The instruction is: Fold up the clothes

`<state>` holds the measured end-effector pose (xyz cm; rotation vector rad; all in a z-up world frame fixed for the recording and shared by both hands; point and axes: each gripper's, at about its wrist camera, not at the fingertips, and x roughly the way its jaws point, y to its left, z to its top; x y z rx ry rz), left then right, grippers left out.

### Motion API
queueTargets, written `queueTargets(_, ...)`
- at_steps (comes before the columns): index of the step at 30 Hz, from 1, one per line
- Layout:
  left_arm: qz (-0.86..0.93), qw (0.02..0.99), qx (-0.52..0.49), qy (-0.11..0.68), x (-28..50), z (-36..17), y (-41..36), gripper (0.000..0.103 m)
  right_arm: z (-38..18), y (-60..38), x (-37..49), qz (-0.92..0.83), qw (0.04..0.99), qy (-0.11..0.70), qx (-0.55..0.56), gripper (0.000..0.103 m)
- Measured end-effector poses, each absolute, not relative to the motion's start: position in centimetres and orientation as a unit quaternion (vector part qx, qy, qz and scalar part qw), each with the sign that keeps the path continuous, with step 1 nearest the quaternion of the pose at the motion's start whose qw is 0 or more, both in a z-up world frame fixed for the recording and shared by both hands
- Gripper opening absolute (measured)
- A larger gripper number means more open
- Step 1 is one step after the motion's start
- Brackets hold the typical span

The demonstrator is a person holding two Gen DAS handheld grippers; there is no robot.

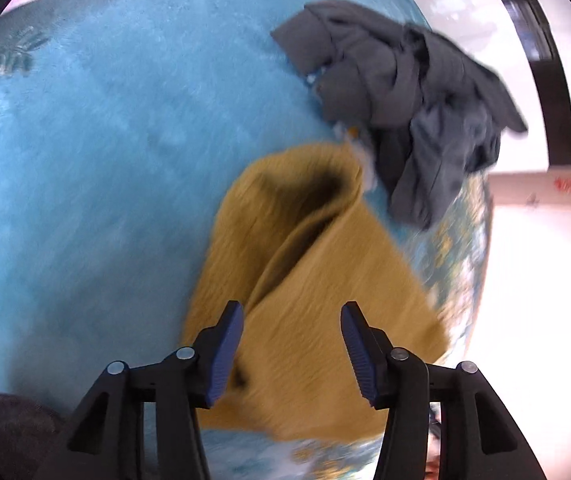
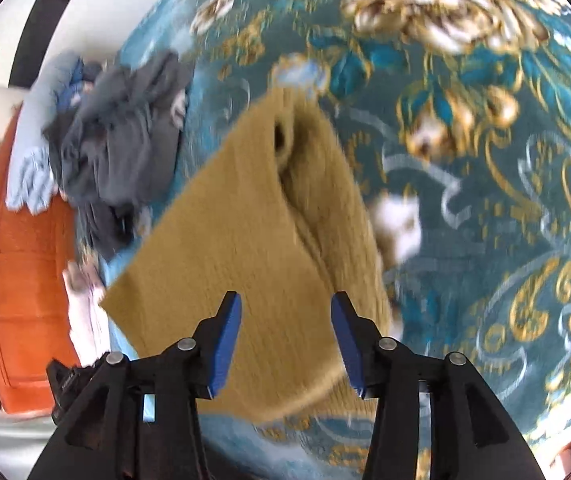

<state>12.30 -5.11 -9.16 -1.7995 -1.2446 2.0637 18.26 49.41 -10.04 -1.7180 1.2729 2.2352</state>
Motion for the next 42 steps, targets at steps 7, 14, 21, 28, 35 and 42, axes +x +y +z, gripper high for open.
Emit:
queueTargets(7,0.645,0.051,-0.577,-0.499,6.6,-9.3,-7.2,0.061,-10.1,51.8,13.7,0.733,0.047,0.450,-0.509,0.048)
queueTargets(14,0.628,0.027,-0.596,-0.500,4.2,-10.8,-7.9,0.061,-11.7,53.3,11.3,0.715,0.062,0.469,-0.514,0.048)
queueTargets(21,0.633,0.003,-0.595,-0.495,3.1,-11.7,-8.1,0.026,-12.7,53.1,9.5,0.707,0.062,0.467,-0.528,0.017)
queueTargets(28,0.680,0.004,-0.582,-0.445,2.2,-11.6,-8.4,0.017,-11.9,53.4,8.8,0.737,0.068,0.418,-0.526,0.011)
queueTargets(35,0.670,-0.008,-0.582,-0.461,2.8,-13.8,-9.5,0.017,-15.4,53.8,9.3,0.716,0.105,0.420,-0.547,0.011)
queueTargets(42,0.667,0.026,-0.583,-0.463,3.0,-12.8,-9.8,0.022,-14.6,53.4,9.2,0.714,0.091,0.429,-0.546,0.014)
